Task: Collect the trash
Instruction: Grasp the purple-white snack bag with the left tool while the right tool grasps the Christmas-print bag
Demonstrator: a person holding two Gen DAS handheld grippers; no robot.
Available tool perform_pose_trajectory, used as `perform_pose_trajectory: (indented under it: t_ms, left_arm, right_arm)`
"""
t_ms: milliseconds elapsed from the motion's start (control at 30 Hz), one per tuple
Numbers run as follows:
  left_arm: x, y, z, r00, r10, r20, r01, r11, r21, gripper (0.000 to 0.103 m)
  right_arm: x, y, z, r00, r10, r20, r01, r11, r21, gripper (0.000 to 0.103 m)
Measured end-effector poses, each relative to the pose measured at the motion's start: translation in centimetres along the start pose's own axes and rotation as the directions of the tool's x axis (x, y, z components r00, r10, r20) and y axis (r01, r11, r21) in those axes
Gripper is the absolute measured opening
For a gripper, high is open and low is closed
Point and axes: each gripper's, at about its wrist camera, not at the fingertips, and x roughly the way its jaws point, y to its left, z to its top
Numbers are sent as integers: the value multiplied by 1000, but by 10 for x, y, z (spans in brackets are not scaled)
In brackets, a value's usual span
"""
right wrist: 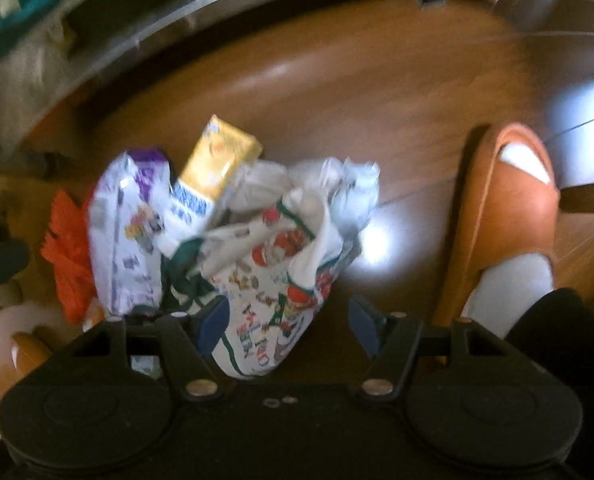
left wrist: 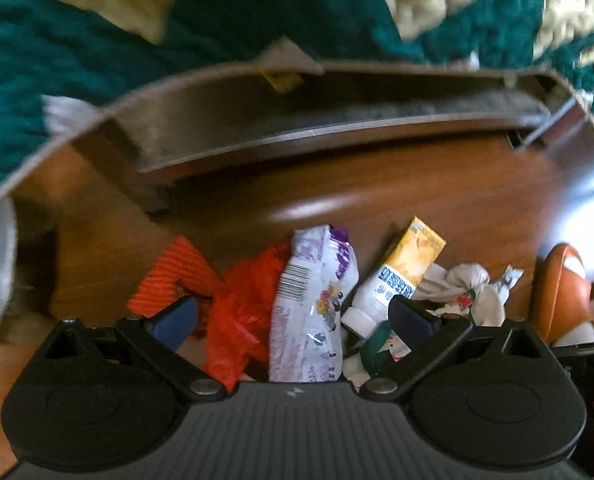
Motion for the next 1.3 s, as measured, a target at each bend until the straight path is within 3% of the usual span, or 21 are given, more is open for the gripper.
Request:
perform_pose_trajectory:
  t_ms: [133, 233, 500, 567, 600, 633, 700, 967, 1067, 1267, 1300]
  left_arm:
    - [33, -11, -5, 1000, 9, -28, -7, 997, 72, 85]
    - [48, -20, -11, 999, 23, -30, -19, 992, 125, 79]
    - [75, -32, 3, 1000, 22, 12, -24, 982, 185, 76]
    - [84, -32, 9, 1000, 26, 1, -25, 984, 176, 69]
    - [89, -32, 11, 1000, 22, -5, -21, 985, 174, 61]
    - [93, -34, 12, 1000, 22, -10, -19, 983, 180, 59]
    - [99, -38, 15, 1000, 25, -5, -23, 978, 209, 59]
    - [120, -44, 22, 999, 32, -37, -23, 974, 225, 58]
    - [126, -44, 27, 998, 34, -44, -23, 973, 230, 55]
    - [129, -44, 29, 999, 22, -38, -14, 977, 214, 43]
    - [126, -44, 28, 999, 23, -33, -16, 978, 208, 36]
  right_arm:
    - [15, 0, 0, 999, 26, -28, -25, 999, 31, 63]
    - [21, -1, 0, 999, 24, -29, -22, 999, 49, 63]
    - [39, -2, -2, 999, 38, -19, -37, 996, 79, 62]
    - [41, -1, -3, 999, 41, -16, -40, 997, 66, 59]
    - [42, 0, -3, 999, 36, -19, -35, 997, 62, 49]
    - [44, 0, -2, 999, 22, -23, -21, 998, 61, 30]
    - [49, -3, -3, 999, 14, -34, -11, 997, 74, 19]
    - [54, -4, -4, 999, 18, -31, -16, 997, 74, 19]
    - [56, -3, -4, 1000, 5, -30, -3, 998, 67, 14]
    - [57, 2, -4, 999, -34, -11, 34, 999, 36, 2]
    - [56, 3, -5, 999, -42, -9, 43, 999, 33, 2]
